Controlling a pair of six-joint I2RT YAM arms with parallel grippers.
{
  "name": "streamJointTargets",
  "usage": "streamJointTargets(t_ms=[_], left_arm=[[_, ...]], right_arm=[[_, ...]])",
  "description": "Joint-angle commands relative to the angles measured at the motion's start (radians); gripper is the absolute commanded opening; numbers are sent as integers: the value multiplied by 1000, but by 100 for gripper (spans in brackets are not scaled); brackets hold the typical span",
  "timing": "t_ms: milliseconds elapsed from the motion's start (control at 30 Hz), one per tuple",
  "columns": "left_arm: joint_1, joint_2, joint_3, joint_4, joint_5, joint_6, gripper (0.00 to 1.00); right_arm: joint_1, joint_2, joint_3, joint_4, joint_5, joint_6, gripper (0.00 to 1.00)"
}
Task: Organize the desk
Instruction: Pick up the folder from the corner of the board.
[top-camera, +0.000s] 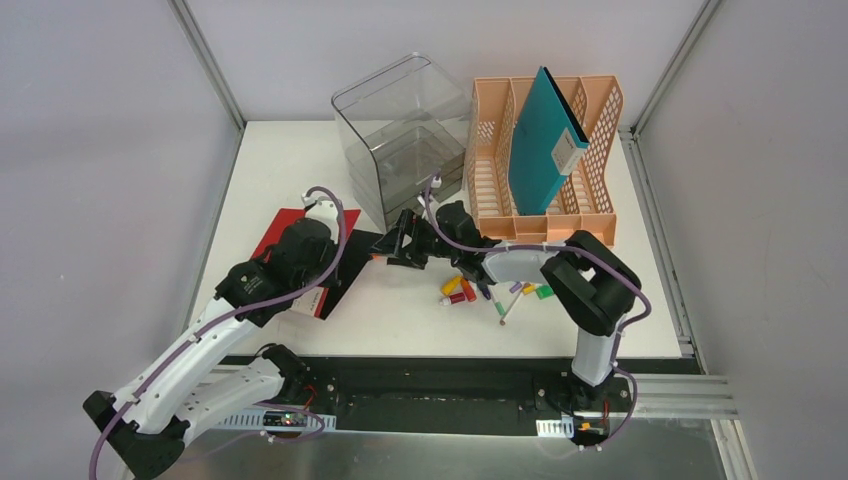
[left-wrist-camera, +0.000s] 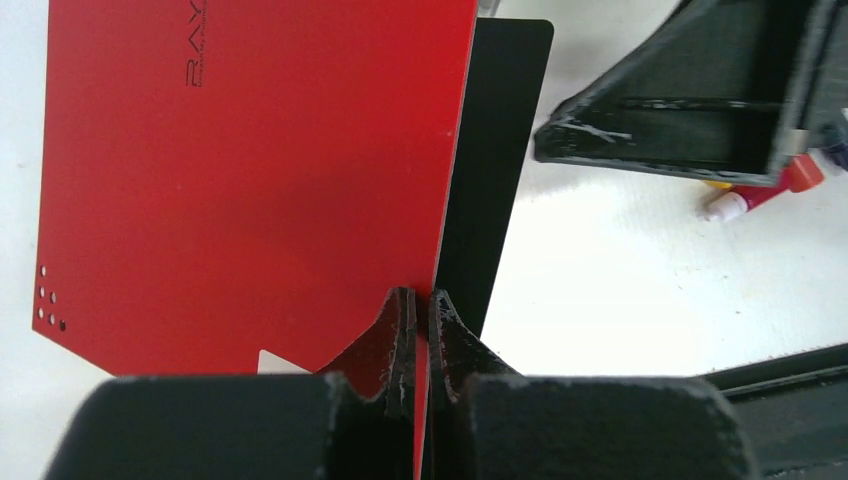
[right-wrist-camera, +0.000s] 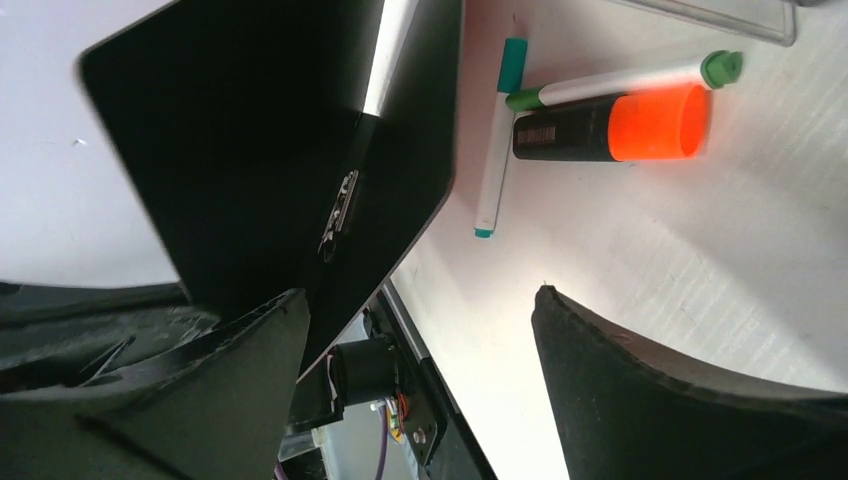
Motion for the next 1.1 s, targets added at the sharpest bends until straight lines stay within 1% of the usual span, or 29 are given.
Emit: streamJointTargets(t_ms=[0,167,333,433,500,567,600,633,800,833,967,1067], left_arm=[[-1,-35,44,16,102,-82,0],[-2,-52,33,17,153,-109,0],[-1,-67,22,24,209,-132,0],[-1,-75,8,32,235,-144,0],[-1,-79,-3,42,246,-151,0],[-2,-85,-15,52,259,-155,0],[-1,-85,-19,57,266,-157,0],[-1,-85,-23,60,276,-159,0],[-1,-93,-24,67,322,-164,0],[-2,-99,-23,68,346,-165,6],[-2,-145,-21,70,426,-167,41],[-1,-199,-20,75,460,-163,62]], right_arm=[[8,47,68,116,-10,61,83],[9,79,95,110,-29,71,77],[9,100,117,110,-59,86,62],[10,103,120,110,-71,89,47],[10,99,122,110,-78,89,33],[9,87,117,110,-79,89,17],[8,80,114,106,-78,88,7],[8,67,110,99,-75,86,0],[-6,9,84,33,-57,65,0],[-11,-3,80,23,-58,59,0],[-24,-41,80,5,-84,30,0],[-24,-64,81,9,-112,22,0]])
